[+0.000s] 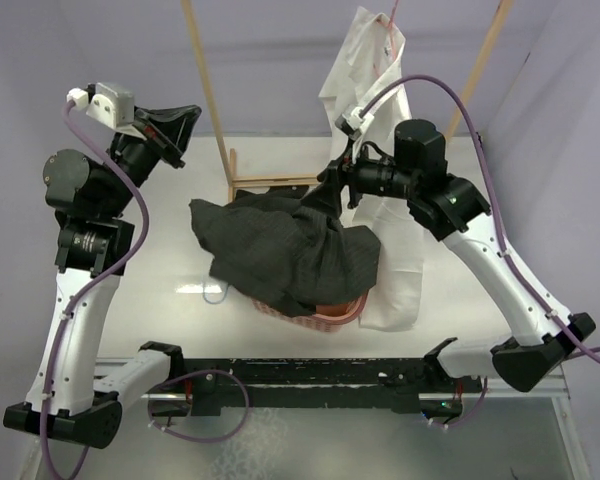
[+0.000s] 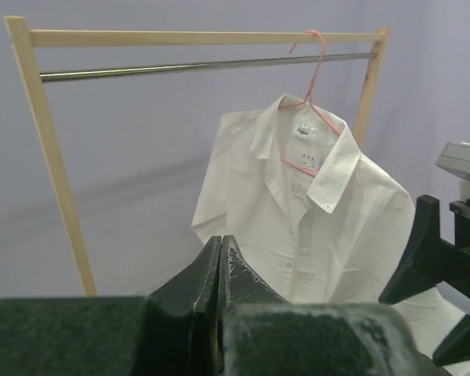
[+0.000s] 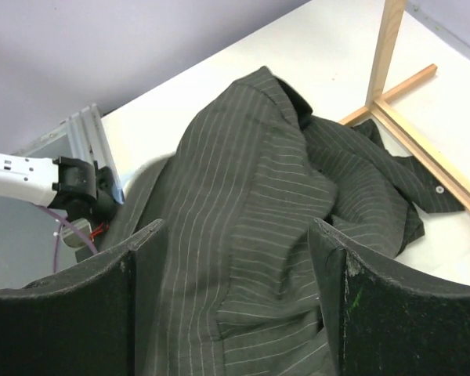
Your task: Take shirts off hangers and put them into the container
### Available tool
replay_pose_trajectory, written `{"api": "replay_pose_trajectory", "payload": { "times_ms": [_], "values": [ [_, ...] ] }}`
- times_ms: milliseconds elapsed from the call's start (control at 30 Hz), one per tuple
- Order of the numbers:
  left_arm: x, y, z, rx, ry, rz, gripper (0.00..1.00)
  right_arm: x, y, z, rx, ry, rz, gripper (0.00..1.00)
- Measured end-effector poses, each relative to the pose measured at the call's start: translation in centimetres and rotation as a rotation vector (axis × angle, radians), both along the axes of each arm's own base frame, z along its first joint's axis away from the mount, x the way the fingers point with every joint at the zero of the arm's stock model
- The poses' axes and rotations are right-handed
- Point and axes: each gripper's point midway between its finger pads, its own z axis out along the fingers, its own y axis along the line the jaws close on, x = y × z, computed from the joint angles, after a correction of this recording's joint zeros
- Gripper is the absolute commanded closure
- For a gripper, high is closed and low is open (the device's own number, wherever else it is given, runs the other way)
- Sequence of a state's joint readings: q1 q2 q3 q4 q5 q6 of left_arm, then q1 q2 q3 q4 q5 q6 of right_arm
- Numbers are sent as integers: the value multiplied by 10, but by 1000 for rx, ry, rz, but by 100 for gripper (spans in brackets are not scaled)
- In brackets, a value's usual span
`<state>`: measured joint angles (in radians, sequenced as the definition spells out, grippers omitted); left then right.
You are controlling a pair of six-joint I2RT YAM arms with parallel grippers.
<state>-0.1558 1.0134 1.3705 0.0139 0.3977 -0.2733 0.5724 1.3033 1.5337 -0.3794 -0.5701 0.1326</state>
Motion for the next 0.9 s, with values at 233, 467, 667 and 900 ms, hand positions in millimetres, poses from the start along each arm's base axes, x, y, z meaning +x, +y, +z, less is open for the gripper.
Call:
{"api": "replay_pose_trajectory", "payload": {
  "times_ms": [233, 467, 667, 900],
  "values": [
    [-15, -5, -6, 38, 11, -25, 86, 7, 4, 11, -60, -42, -13, 27],
    [-30, 2, -45, 75, 91, 6, 82, -61, 42, -34, -286, -83, 136, 29],
    [-41, 11, -81, 115, 175, 43, 81, -97, 43, -112, -570, -103, 166, 30],
    [-63, 22, -106, 134, 201, 85, 82, -107, -8, -130, -627, -105, 95, 30]
  ]
}}
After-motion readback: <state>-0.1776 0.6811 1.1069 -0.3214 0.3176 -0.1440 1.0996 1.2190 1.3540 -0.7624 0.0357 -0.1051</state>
